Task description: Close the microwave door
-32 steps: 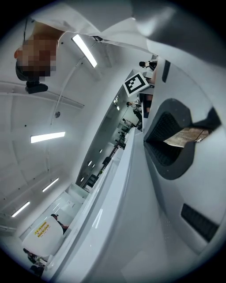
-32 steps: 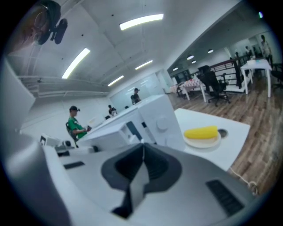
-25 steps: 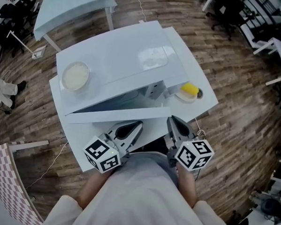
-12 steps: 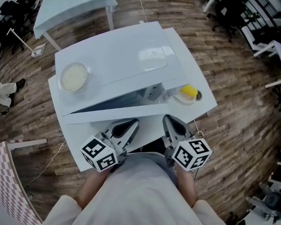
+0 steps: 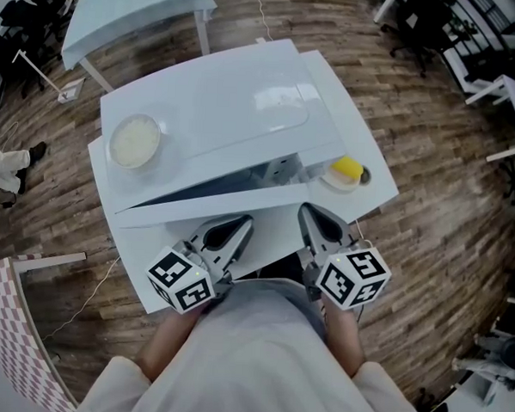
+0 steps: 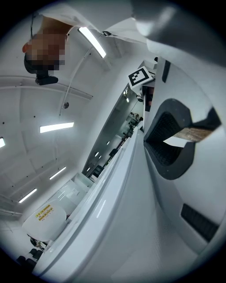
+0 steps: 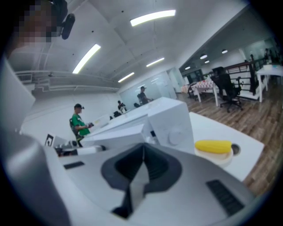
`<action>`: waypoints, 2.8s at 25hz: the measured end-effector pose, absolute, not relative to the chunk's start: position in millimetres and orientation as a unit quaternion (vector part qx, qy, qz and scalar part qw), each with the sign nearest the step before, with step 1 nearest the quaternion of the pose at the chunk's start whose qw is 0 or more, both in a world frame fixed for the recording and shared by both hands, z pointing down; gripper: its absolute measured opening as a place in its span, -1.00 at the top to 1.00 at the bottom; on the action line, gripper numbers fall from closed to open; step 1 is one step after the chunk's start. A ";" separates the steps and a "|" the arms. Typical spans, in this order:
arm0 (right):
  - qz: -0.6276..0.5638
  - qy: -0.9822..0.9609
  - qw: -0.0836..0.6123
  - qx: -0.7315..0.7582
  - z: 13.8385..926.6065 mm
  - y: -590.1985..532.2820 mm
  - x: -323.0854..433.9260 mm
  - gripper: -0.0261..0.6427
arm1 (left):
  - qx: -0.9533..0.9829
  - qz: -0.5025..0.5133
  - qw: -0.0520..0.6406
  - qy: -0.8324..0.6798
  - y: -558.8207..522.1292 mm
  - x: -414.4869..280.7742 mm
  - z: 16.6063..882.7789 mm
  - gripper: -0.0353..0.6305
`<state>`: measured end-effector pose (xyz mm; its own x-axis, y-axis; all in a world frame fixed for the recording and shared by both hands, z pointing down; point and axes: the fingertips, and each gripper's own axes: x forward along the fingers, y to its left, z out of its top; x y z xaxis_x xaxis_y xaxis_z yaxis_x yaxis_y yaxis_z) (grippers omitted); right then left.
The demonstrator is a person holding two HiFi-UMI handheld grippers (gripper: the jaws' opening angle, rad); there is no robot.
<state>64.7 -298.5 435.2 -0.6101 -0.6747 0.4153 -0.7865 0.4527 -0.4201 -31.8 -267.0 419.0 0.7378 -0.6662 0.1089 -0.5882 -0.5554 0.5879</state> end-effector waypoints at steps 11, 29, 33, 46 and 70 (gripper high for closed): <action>0.267 -0.857 0.103 0.428 425.5 -307.0 55.3 0.85 | 0.872 -0.071 0.312 -0.371 -273.7 -42.5 419.9 0.84; 0.268 -0.858 0.090 0.430 426.4 -322.8 51.3 0.85 | 0.866 -0.074 0.325 -0.372 -280.5 -46.9 423.1 0.84; 0.267 -0.858 0.091 0.429 426.0 -325.4 48.9 0.85 | 0.867 -0.069 0.315 -0.380 -282.7 -48.9 421.9 0.84; 0.224 -0.866 0.120 0.430 426.0 -333.0 43.9 0.85 | 0.869 -0.057 0.307 -0.385 -288.4 -49.1 425.4 0.84; 0.243 -0.861 0.098 0.436 424.7 -342.4 42.0 0.85 | 0.864 -0.064 0.322 -0.382 -292.9 -51.6 427.5 0.84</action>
